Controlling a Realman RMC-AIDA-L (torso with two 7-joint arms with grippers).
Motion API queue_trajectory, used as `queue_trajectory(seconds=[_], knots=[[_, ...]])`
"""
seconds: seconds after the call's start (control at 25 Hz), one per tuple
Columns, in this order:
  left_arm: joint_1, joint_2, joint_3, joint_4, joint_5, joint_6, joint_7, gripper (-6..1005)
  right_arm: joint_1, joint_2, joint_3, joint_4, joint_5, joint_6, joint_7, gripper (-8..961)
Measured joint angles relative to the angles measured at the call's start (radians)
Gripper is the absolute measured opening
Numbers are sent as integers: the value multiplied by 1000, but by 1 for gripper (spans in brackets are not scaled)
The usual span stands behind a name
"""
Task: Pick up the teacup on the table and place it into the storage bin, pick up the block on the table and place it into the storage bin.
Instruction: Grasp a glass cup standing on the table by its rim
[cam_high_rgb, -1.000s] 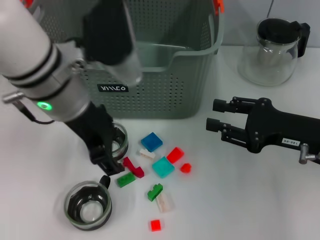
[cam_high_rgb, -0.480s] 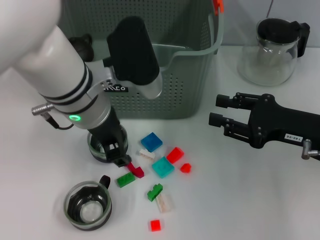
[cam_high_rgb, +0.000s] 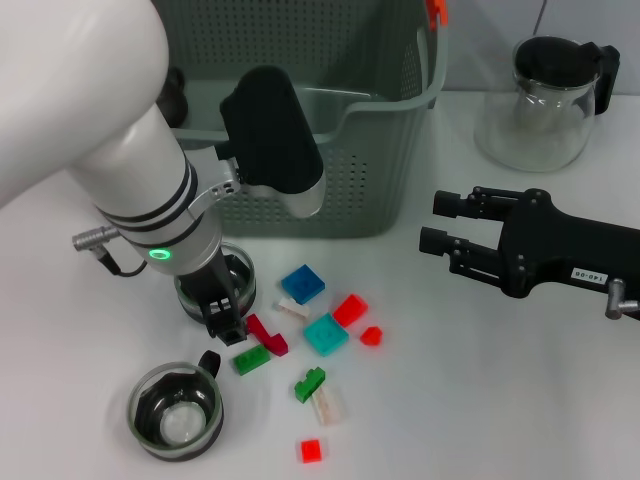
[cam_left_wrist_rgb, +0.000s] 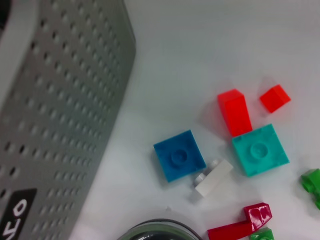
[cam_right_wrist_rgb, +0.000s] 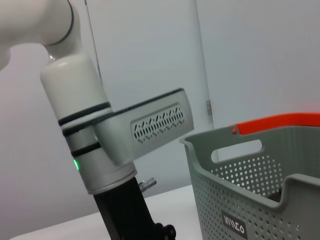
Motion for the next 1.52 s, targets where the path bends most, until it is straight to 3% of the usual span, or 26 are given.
queue_trajectory(seconds=[0.32, 0.84, 1.52], knots=[[-2, 0, 26, -43, 2, -38, -29, 532, 3, -2, 2, 9, 0, 0, 1, 518], [0, 0, 27, -33, -27, 66, -10, 494, 1, -4, 4, 9, 0, -8, 5, 518], [-21, -1, 81, -108, -17, -55, -76, 444, 14, -4, 4, 9, 0, -8, 16, 518]])
